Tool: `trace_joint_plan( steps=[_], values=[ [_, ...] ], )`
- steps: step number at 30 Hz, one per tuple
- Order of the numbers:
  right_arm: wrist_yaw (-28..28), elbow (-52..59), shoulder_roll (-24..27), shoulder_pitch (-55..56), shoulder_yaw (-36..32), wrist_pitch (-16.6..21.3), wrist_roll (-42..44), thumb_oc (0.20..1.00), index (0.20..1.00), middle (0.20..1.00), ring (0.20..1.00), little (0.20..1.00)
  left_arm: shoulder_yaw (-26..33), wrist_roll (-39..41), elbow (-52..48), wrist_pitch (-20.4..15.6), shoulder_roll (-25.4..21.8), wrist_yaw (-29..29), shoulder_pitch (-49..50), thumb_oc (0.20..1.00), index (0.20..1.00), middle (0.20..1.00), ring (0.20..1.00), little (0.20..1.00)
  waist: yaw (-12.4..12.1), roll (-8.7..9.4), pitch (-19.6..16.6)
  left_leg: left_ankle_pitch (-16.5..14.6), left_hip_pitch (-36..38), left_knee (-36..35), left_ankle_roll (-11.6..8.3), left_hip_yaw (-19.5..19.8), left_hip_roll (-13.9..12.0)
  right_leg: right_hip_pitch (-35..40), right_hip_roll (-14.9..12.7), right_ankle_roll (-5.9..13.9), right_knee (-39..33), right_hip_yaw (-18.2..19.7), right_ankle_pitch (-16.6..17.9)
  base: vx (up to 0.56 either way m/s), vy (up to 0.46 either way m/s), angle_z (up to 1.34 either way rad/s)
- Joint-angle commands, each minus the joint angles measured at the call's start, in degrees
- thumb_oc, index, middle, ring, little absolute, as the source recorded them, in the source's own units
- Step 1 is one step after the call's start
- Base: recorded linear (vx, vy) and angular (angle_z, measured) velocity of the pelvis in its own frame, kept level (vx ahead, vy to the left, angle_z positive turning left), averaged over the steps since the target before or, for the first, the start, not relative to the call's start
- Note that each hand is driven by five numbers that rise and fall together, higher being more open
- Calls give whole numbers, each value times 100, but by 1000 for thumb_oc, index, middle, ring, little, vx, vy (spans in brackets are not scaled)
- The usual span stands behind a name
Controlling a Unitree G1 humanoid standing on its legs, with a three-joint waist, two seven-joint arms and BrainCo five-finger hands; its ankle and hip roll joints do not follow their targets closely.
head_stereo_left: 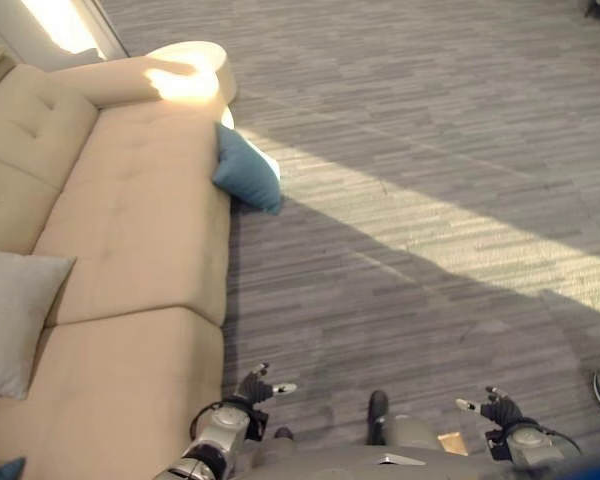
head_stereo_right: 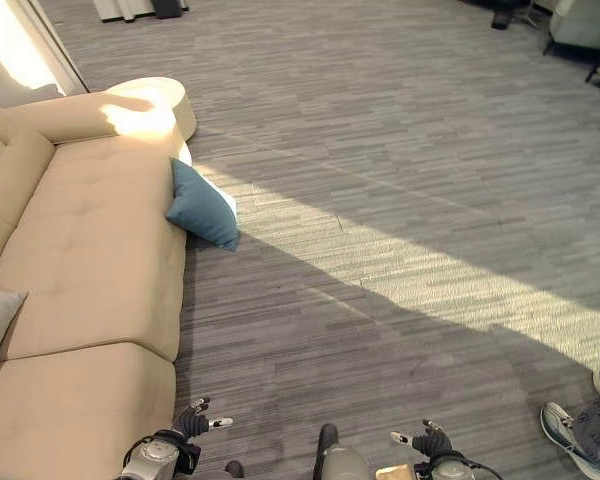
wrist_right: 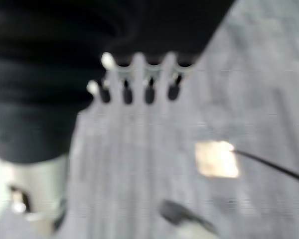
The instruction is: Pick up all the scattered cushions and arrange them neatly on the sofa.
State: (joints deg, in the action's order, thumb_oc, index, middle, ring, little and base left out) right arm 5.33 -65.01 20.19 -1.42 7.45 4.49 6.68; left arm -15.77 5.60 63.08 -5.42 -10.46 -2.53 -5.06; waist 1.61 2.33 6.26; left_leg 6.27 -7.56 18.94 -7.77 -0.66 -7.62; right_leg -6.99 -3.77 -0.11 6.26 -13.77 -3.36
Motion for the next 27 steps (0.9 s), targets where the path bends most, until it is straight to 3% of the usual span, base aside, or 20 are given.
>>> trace_joint_plan(
  steps=[1, 4, 5, 9, 14, 15, 17, 19, 22, 23, 25, 27],
  values=[
    [82, -58, 117, 17, 201, 129, 191, 1000, 1000, 1000, 1000, 1000, -40, 64, -211, -89, -206, -22, -145, 1000, 1000, 1000, 1000, 1000, 75, 90, 161, -539, 78, 893, 373, -350, 180, 326, -27, 307, -466, 311, 265, 171, -146, 20],
    [66, -59, 163, 37, 244, 111, 181, 1000, 1000, 1000, 1000, 1000, -81, -17, -43, -80, -124, -6, -171, 1000, 1000, 1000, 1000, 1000, -62, 108, 194, -971, -375, 90, 543, -539, 508, 672, 11, 350, -656, 342, 90, 239, -74, 33],
    [66, -59, 161, 36, 244, 111, 180, 1000, 1000, 1000, 1000, 1000, -81, -17, -42, -81, -125, -6, -172, 1000, 1000, 1000, 1000, 1000, -53, 120, 177, -941, -384, 59, 547, -537, 525, 652, -3, 352, -657, 335, 96, 224, -9, 17],
    [114, -118, 124, -55, 343, 83, 139, 1000, 1000, 1000, 1000, 1000, -103, -139, 29, -80, -130, -40, -206, 1000, 1000, 1000, 1000, 1000, -292, -53, 150, -171, -784, -1349, 416, -556, 680, 978, 269, 390, -680, 363, -177, 288, 8, -8],
    [33, -79, 40, 1, 355, 66, -121, 1000, 1000, 1000, 1000, 1000, -10, -131, 71, -74, -144, -2, -21, 1000, 1000, 1000, 1000, 1000, -369, -15, -64, -394, -414, -1482, 645, -508, 838, 1084, 76, 593, 10, 471, -437, 379, 108, -43],
    [-21, -54, 4, -67, 367, 41, -196, 1000, 1000, 1000, 1000, 1000, -23, -153, 15, -48, -169, 33, 0, 1000, 1000, 1000, 1000, 1000, -367, 17, -25, -603, -160, -1464, 817, -589, 908, 733, -141, 837, 1065, 478, -155, 260, 144, -8],
    [-25, 22, 3, -140, 422, 29, -224, 1000, 1000, 1000, 1000, 1000, -40, -194, -53, -35, -219, 40, -30, 1000, 1000, 1000, 1000, 1000, -286, -11, 36, -715, 23, -1444, 943, -570, 908, 305, -193, 936, 1783, 580, 205, 235, 117, -42],
    [-19, 108, -31, -176, 474, 46, -248, 1000, 1000, 1000, 1000, 1000, -74, -232, -102, -36, -272, 25, -52, 1000, 1000, 1000, 1000, 1000, -276, -39, 81, -865, 166, -1406, 1033, -579, 906, 14, -315, 916, 2194, 528, 341, 246, 63, -51],
    [-29, 106, -45, -189, 507, 47, -242, 1000, 1000, 1000, 1000, 1000, -81, -192, -180, -53, -299, 15, -51, 1000, 1000, 1000, 1000, 1000, -267, -56, 106, -1024, 363, -1415, 1050, -501, 909, -217, -403, 801, 1997, 366, 276, 285, -2, -2],
    [-38, 90, -13, -234, 549, 38, -229, 1000, 1000, 1000, 1000, 1000, -86, -138, -221, -69, -293, 26, -60, 1000, 1000, 1000, 1000, 1000, -205, -47, 113, -1140, 554, -1474, 1018, -404, 928, -308, -331, 740, 1404, 363, 156, 324, -87, 1],
    [-26, 72, -11, -261, 597, 49, -199, 1000, 1000, 1000, 1000, 1000, -79, -74, -130, -107, -252, 6, -91, 1000, 1000, 1000, 1000, 1000, -101, 47, 127, -1279, 805, -1569, 975, -255, 1034, -633, -215, 784, 434, 538, 378, 423, -140, 7],
    [-41, 58, -19, -254, 607, 41, -191, 1000, 1000, 1000, 1000, 1000, -74, -50, -124, -117, -236, 11, -89, 1000, 1000, 1000, 1000, 1000, -66, 44, 153, -1335, 913, -1609, 942, -172, 1035, -551, -160, 836, 31, 620, 460, 243, -96, 15]
  ],
)
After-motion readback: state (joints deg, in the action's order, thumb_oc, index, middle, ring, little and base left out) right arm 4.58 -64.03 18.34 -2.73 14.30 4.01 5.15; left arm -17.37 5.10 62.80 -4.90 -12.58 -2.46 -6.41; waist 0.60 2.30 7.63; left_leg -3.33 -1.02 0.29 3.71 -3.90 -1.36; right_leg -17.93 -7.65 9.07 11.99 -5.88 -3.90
